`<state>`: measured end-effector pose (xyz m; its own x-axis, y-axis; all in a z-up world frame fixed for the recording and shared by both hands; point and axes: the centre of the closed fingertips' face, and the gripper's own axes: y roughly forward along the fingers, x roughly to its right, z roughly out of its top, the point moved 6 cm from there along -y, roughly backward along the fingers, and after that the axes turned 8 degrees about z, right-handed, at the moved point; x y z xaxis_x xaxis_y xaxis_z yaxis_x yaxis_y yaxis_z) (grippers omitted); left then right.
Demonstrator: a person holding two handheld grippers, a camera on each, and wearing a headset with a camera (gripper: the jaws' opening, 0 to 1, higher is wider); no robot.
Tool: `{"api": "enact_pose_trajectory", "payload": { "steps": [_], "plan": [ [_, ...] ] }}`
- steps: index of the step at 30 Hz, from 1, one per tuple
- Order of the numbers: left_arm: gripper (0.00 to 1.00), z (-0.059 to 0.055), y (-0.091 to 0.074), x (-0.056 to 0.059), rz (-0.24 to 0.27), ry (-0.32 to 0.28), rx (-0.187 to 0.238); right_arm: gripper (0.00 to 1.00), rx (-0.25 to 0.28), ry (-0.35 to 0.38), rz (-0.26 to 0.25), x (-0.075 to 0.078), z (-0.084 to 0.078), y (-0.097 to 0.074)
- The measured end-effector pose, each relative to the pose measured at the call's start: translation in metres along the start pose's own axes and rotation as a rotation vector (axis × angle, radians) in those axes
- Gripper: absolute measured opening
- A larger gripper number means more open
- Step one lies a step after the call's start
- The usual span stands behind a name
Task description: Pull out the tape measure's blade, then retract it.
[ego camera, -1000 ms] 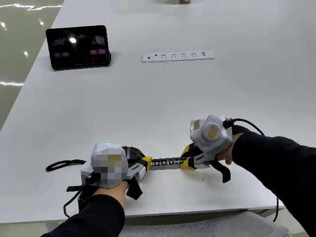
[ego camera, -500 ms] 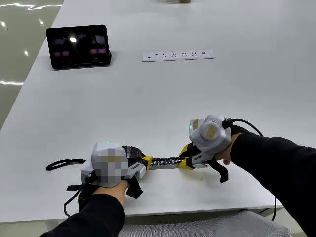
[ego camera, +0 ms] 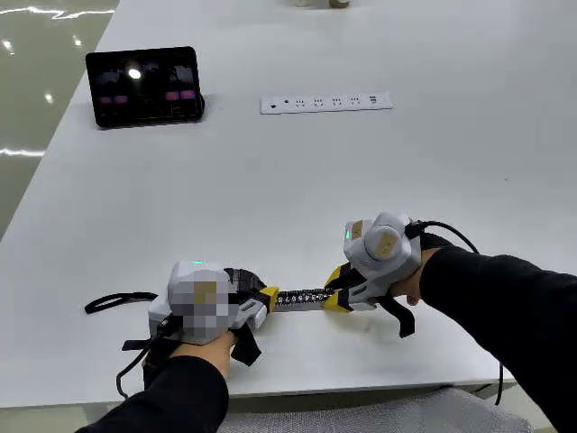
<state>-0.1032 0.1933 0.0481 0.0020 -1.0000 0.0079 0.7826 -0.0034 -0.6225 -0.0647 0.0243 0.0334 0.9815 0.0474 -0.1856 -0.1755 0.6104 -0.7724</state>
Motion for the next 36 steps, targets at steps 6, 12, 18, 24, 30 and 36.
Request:
{"api": "enact_pose_trajectory", "payload": {
  "steps": [6,12,18,24,30,36],
  "plan": [
    [0.64,0.0000,0.0000,0.0000,-0.001,0.000,-0.001,0.12,0.005,0.002,0.002,-0.0002,0.0009,0.0008],
    [0.64,0.0002,-0.0003,0.0000,-0.001,-0.001,0.000,0.12,0.008,-0.005,0.001,-0.0010,0.0022,0.0020],
    [0.64,0.0001,-0.0005,0.0001,-0.002,-0.002,-0.001,0.12,0.011,-0.005,0.002,-0.0014,0.0029,0.0031],
    [0.65,0.0002,-0.0003,-0.0004,-0.003,-0.007,-0.001,0.12,0.014,-0.004,0.005,-0.0016,0.0044,0.0044],
    [0.64,0.0003,-0.0004,-0.0003,-0.004,-0.005,-0.001,0.12,0.015,-0.007,0.010,-0.0019,0.0066,0.0061],
    [0.64,0.0002,-0.0008,-0.0002,-0.005,-0.009,-0.003,0.12,0.014,-0.009,0.015,-0.0014,0.0089,0.0078]
  ]
}}
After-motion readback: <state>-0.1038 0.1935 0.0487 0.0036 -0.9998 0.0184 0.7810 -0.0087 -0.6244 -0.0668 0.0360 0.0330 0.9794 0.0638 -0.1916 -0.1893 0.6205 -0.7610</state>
